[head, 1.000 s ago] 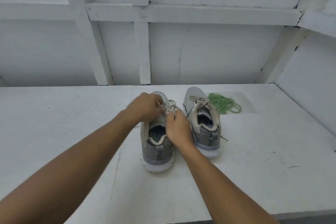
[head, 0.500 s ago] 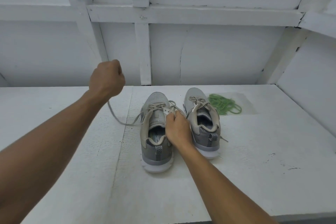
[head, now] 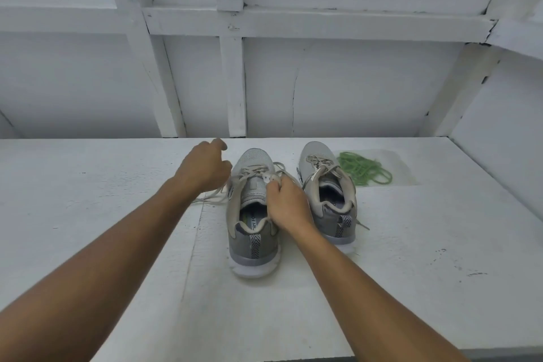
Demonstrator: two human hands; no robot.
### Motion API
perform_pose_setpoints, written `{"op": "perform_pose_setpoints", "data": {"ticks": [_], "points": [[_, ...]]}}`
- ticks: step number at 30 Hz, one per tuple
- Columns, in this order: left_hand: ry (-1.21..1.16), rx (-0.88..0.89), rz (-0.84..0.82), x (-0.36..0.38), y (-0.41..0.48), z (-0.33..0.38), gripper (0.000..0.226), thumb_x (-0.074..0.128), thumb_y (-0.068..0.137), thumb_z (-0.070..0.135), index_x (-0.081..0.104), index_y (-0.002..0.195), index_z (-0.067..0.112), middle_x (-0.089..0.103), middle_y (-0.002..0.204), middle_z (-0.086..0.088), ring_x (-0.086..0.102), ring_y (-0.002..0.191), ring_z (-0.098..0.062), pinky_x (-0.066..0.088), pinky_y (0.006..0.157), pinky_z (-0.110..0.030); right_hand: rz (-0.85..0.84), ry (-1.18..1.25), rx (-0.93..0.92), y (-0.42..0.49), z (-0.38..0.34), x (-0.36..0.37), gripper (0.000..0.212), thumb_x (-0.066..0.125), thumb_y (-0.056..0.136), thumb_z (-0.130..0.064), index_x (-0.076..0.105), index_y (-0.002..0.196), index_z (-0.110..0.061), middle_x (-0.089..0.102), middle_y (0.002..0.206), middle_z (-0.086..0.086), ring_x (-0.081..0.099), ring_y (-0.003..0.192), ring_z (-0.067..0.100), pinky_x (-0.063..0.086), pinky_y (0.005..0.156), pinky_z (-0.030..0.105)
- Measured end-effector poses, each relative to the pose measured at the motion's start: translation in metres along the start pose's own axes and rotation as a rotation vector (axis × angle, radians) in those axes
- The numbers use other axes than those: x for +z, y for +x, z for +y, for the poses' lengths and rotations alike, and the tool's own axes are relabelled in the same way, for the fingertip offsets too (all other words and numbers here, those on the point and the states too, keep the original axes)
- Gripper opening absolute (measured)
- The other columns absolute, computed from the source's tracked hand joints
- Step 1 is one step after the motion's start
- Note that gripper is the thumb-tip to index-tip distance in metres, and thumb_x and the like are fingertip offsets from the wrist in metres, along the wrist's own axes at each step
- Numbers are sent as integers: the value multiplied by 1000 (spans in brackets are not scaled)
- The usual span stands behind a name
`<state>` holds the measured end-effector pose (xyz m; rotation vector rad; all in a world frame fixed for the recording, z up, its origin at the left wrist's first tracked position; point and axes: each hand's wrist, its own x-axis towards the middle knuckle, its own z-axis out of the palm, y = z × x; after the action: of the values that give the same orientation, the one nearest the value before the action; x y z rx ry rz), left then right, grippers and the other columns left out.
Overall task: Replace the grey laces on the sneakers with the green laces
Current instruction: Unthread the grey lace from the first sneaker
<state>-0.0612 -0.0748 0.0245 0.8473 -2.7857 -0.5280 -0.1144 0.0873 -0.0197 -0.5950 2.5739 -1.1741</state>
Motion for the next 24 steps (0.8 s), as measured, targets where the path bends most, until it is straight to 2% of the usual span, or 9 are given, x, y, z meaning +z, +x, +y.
{"op": "perform_pose_setpoints", "data": {"ticks": [2, 5, 8, 12, 15, 17, 20, 24], "points": [[-64, -14, 76, 5, -4, 12, 35, 49, 95, 24, 55, 128, 15, 57, 129, -12, 53, 115, -28, 42, 94, -36, -59, -53, 7, 4, -4, -6, 41, 32, 99, -34, 50, 123, -5, 61, 120, 14, 56, 109, 32, 42, 84, 36], [-97, -21, -66, 18, -11, 22, 29, 51, 94, 34, 64, 115, 19, 64, 119, -9, 57, 99, -22, 46, 82, -31, -105, -122, -16, 8, -14, -19, 42, 42, 96, -34, 44, 129, -9, 60, 122, 11, 57, 109, 30, 48, 88, 39], [-151, -79, -135, 29, -14, 19, 31, 53, 94, 38, 63, 117, 20, 65, 119, -8, 57, 95, -20, 45, 78, -30, -99, -152, -124, 13, -30, -34, 36, 49, 94, -26, 48, 126, -11, 57, 123, 7, 56, 108, 27, 48, 90, 39], [-234, -92, -83, 35, -18, 14, 34, 44, 97, 30, 65, 121, 19, 65, 124, -7, 58, 107, -25, 44, 87, -31, -95, -163, -280, 29, -52, -42, 24, 48, 92, -14, 60, 112, -13, 62, 115, 4, 57, 103, 23, 49, 91, 38], [-326, -133, -8, 38, -25, 14, 35, 38, 98, 18, 69, 111, 9, 67, 116, -12, 53, 96, -25, 40, 80, -30, -183, -277, -342, 43, -62, -36, 23, 50, 88, -11, 65, 103, -19, 66, 109, 1, 61, 95, 21, 53, 85, 36], [-390, -185, 31, 40, -28, 13, 36, 36, 97, 15, 70, 107, 8, 67, 115, -12, 53, 96, -26, 43, 83, -33, -241, -397, -353, 51, -64, -26, 22, 52, 87, -9, 67, 100, -19, 65, 110, 2, 60, 95, 21, 53, 83, 34], [-438, -225, 65, 45, -28, 10, 38, 36, 97, 13, 70, 112, 11, 66, 121, -11, 55, 110, -30, 44, 92, -35, -289, -649, -354, 56, -59, -7, 20, 57, 88, -13, 67, 105, -18, 62, 115, 5, 59, 102, 27, 50, 88, 36], [-467, -237, 83, 49, -29, 9, 39, 34, 98, 11, 68, 116, 9, 65, 123, -11, 56, 110, -28, 44, 92, -35, -199, -820, -432, 55, -57, 8, 28, 55, 92, -19, 60, 119, -17, 56, 126, 8, 51, 117, 30, 41, 94, 39]]}}
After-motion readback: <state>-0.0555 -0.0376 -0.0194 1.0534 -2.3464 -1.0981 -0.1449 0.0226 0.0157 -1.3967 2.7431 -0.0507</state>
